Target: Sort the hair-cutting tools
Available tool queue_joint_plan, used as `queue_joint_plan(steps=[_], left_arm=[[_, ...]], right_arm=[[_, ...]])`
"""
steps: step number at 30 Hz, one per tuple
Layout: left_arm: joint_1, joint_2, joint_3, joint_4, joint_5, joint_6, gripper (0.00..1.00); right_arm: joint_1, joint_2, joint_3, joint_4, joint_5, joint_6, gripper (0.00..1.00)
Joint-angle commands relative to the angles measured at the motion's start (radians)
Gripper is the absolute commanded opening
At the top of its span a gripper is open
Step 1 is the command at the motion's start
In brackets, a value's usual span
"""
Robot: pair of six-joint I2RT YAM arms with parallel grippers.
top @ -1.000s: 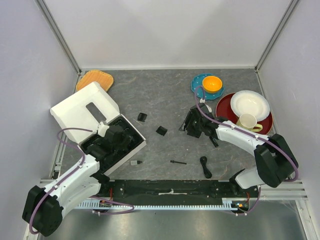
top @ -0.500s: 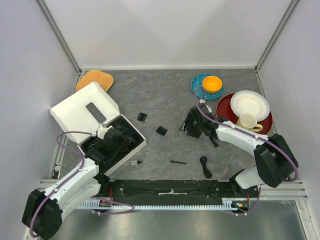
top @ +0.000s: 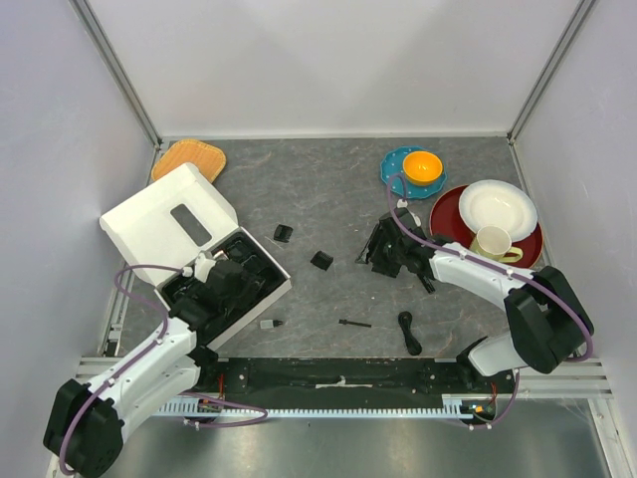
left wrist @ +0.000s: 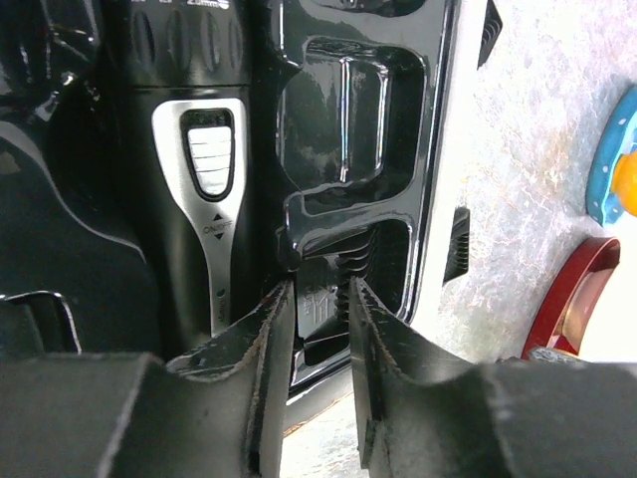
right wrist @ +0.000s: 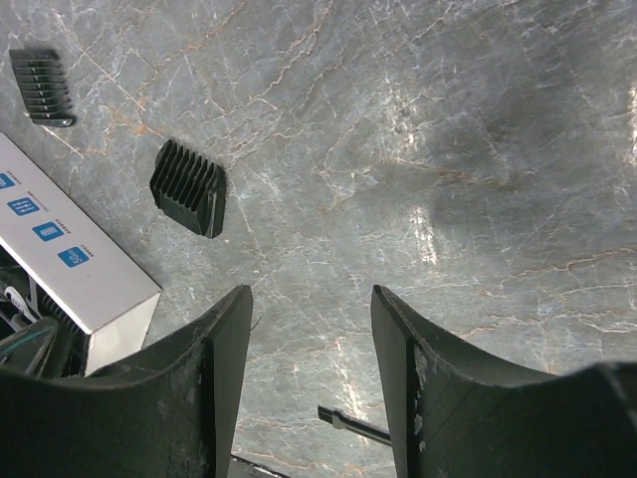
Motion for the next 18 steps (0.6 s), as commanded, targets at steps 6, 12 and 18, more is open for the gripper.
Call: queue_joint_plan(steps=[6, 12, 18], left_arm=[[0.001, -0.047, 0.124, -0.163, -0.054, 0.106, 0.52], [0.001, -0.051, 0.228, -0.249, -0.098, 0.212, 0.63], [0.001, 0.046, 0.32, -0.099, 0.095, 0.433, 0.67]], right_arm=[[0.0, 0.001, 0.004, 0.032, 0.003, -0.022, 0.6], [0.0, 0.027, 0.028, 0.029, 0.011, -0.053, 0.66], [0.061, 0.127, 0.14, 0.011, 0.015, -0.137, 0.68]])
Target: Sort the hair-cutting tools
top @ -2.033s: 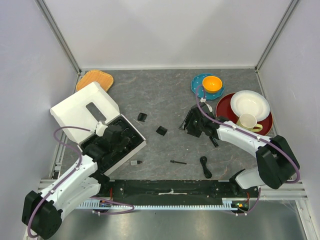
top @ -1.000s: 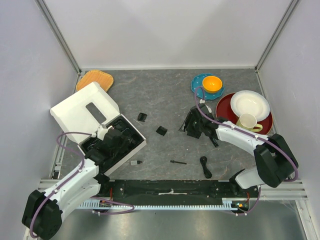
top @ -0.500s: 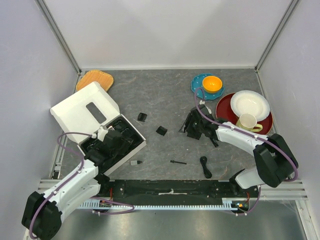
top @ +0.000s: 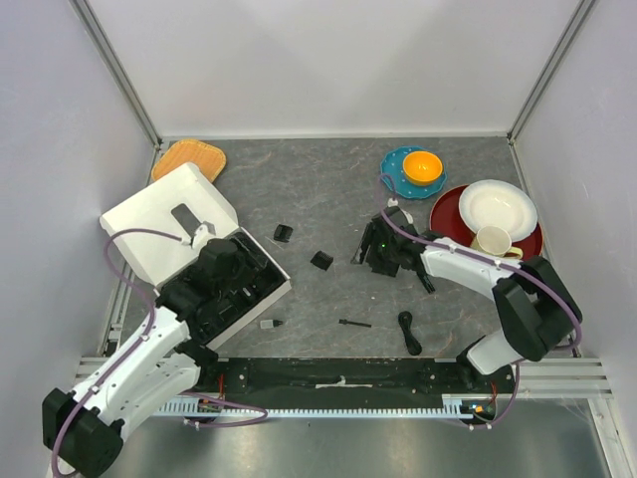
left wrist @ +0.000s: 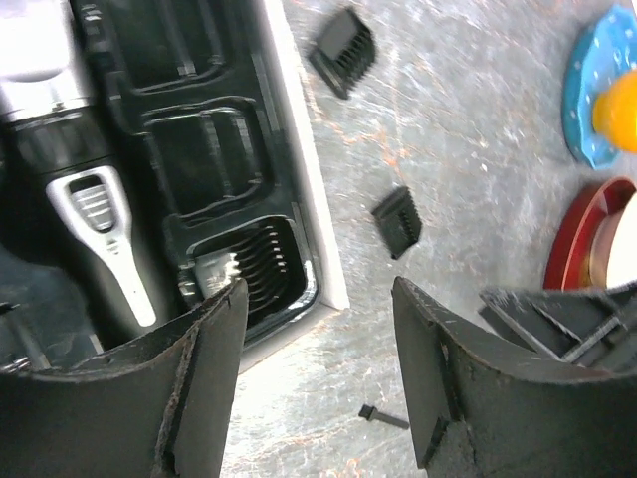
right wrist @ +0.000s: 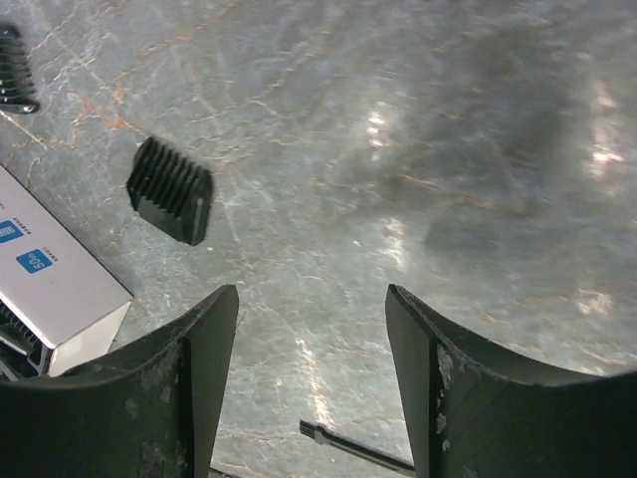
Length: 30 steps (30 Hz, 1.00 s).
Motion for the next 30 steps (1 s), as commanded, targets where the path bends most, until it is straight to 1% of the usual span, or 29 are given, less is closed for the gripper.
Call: queue_joint_plan(steps=[1, 2, 3, 5, 6, 8, 11, 14, 15, 17, 21, 27, 30], left_arm=[[0.001, 0.074, 0.092, 0.115, 0.136, 0.21, 0.67], [0.001, 0.091, 0.1, 0.129, 0.175, 0.233, 0.67], [-0.001, 0.116, 0.104, 0.15, 0.191, 0.242, 0.67], [0.001, 0.133, 0.117, 0.157, 0.203, 0.256, 0.67], [0.001, 0.139, 0.12, 0.155, 0.202, 0.261, 0.67], [0.001, 0.137, 0.123, 0.143, 0.181, 0.265, 0.67], [0.001, 0.116, 0.126, 0.109, 0.127, 0.262, 0.67], [-0.001, 0.1, 0.121, 0.108, 0.108, 0.28, 0.67], [-0.001, 0.1, 0.121, 0.106, 0.107, 0.287, 0.67], [0.001, 0.1, 0.123, 0.105, 0.102, 0.296, 0.67], [-0.001, 0.105, 0.114, 0.132, 0.113, 0.305, 0.68], [0.001, 0.119, 0.1, 0.155, 0.145, 0.325, 0.68], [0.001, 0.114, 0.094, 0.158, 0.142, 0.333, 0.68]], right_arm=[[0.067, 0.097, 0.154, -0.034, 0.029, -0.102, 0.68], [0.11, 0.124, 0.232, -0.057, 0.068, -0.12, 0.68], [0.132, 0.181, 0.27, -0.083, 0.095, -0.135, 0.69], [0.181, 0.236, 0.371, -0.155, 0.156, -0.152, 0.69], [0.195, 0.282, 0.399, -0.175, 0.171, -0.152, 0.69], [0.218, 0.322, 0.461, -0.209, 0.202, -0.13, 0.69], [0.235, 0.375, 0.513, -0.231, 0.257, -0.079, 0.73], [0.244, 0.431, 0.565, -0.269, 0.302, -0.024, 0.81], [0.247, 0.442, 0.58, -0.308, 0.34, -0.008, 0.85], [0.251, 0.473, 0.623, -0.344, 0.365, 0.022, 0.91], [0.253, 0.501, 0.645, -0.366, 0.382, 0.09, 0.96], [0.255, 0.583, 0.706, -0.373, 0.337, 0.134, 0.93], [0.256, 0.599, 0.7, -0.381, 0.342, 0.165, 0.91]])
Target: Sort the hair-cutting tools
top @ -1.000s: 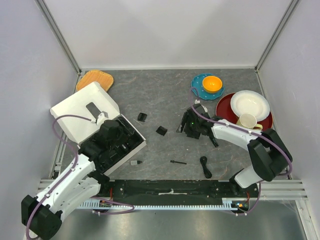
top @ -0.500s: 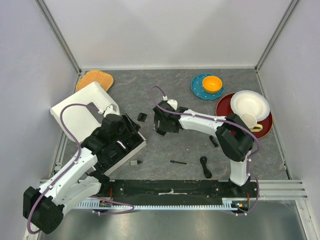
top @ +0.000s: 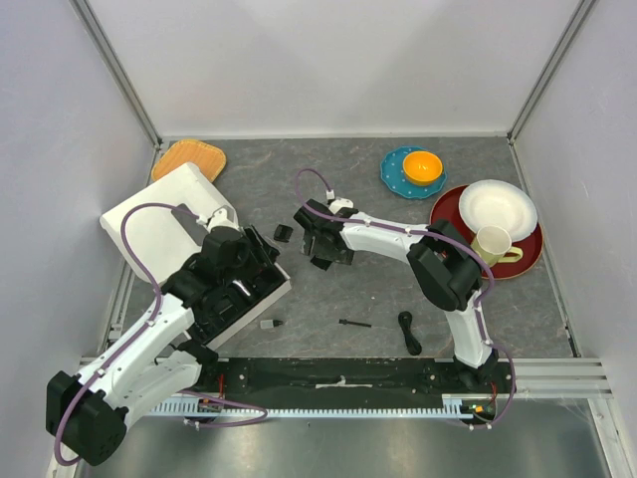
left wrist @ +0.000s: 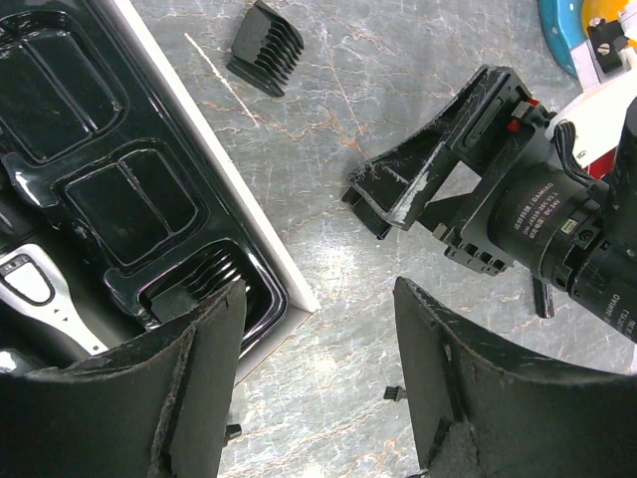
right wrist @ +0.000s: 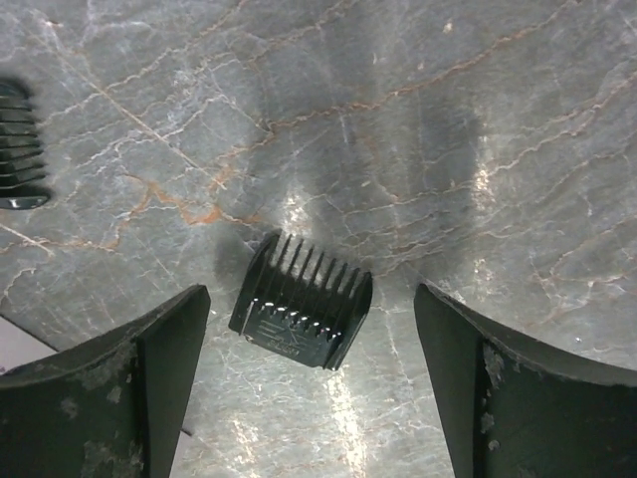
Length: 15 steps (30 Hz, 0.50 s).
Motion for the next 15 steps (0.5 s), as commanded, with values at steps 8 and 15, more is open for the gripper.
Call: queue_joint_plan(steps=[8, 15], left_arm=[[0.001, -0.002, 0.012, 0.069, 0.026, 0.079, 0.69], [0.001, -0.049, -0.002, 0.08, -0.054, 0.087, 0.68]], right_arm=[[0.014, 0.026, 0.008, -0.078, 0.046, 0.117, 0.88], [0.023, 0.058, 0.089, -0.159, 0.06, 0.097, 0.88]])
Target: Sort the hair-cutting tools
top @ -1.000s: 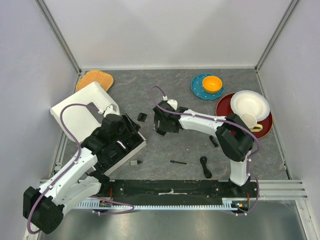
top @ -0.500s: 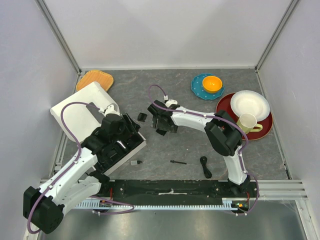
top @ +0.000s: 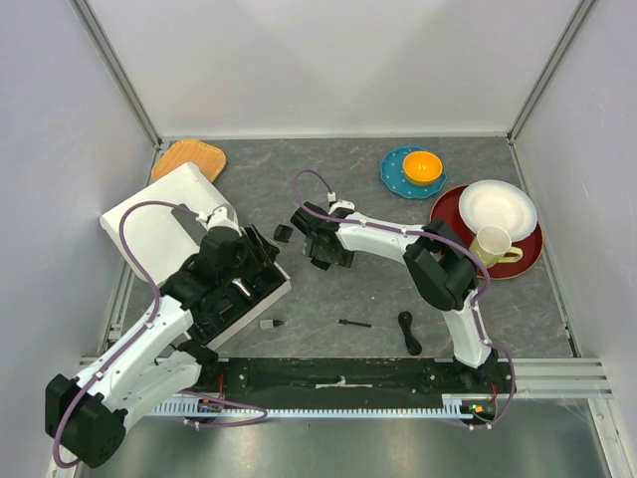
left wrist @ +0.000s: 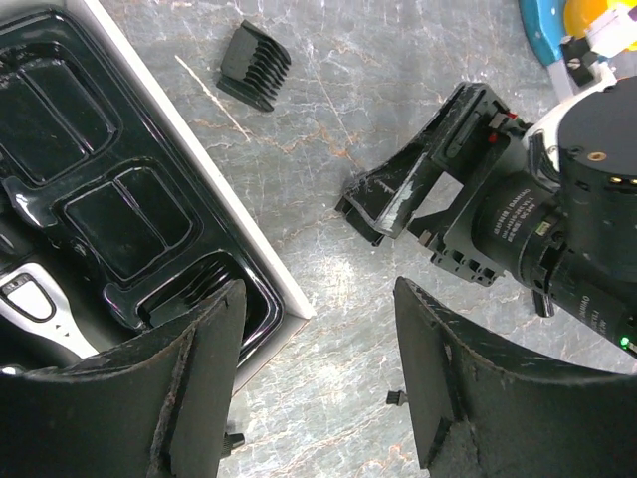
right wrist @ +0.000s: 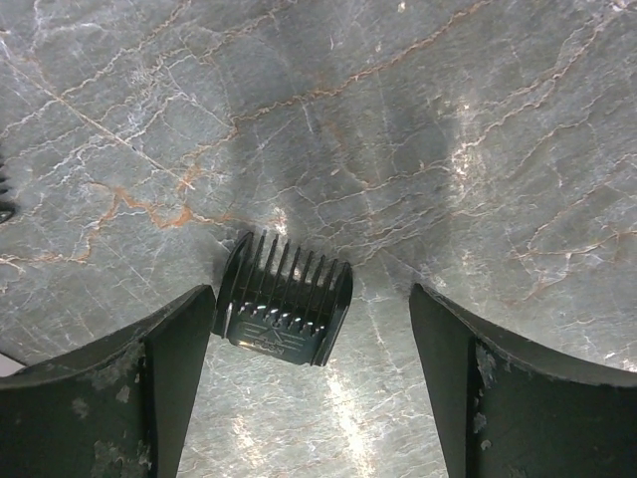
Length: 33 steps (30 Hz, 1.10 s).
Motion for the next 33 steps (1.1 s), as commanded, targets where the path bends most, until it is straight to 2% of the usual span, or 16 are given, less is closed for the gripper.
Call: queue_joint_plan(steps=[1, 11, 15, 19, 21, 22, 27, 33], left_arm=[[0.001, -0.05, -0.005, 0.054, -0.072, 0.05, 0.68], [0.001, -0.114, -0.043, 0.064, -0.128, 0.049, 0.68], [0.001, -0.13, -0.051, 0.083, -0.056, 0.059, 0.7], [0.001, -0.144, -0.085, 0.147, 0.038, 0.029, 0.7], [0.001, -0.148, -0.118, 0.185, 0.104, 0.003, 0.71], [0.001, -0.147, -0.129, 0.223, 0.125, -0.006, 0.71], [0.001, -0.113, -0.169, 0.305, 0.25, -0.023, 0.71], [-0.001, -0.076, -0.187, 0.411, 0.317, -0.033, 0.72]], right_arm=[[0.007, 0.059, 0.076, -0.102, 0.005, 0.01, 0.88], [0.01, 0.093, 0.106, -0.158, -0.019, -0.015, 0.8], [0.01, 0.101, 0.104, -0.154, -0.031, -0.01, 0.68], [0.01, 0.106, 0.093, -0.131, -0.058, -0.01, 0.5], [0.01, 0.101, 0.087, -0.117, -0.068, -0.006, 0.45], [0.01, 0.087, 0.081, -0.108, -0.071, -0.006, 0.38], [0.007, -0.024, 0.034, -0.027, -0.071, 0.009, 0.34], [0.004, -0.146, 0.002, 0.044, -0.1, 0.022, 0.29]])
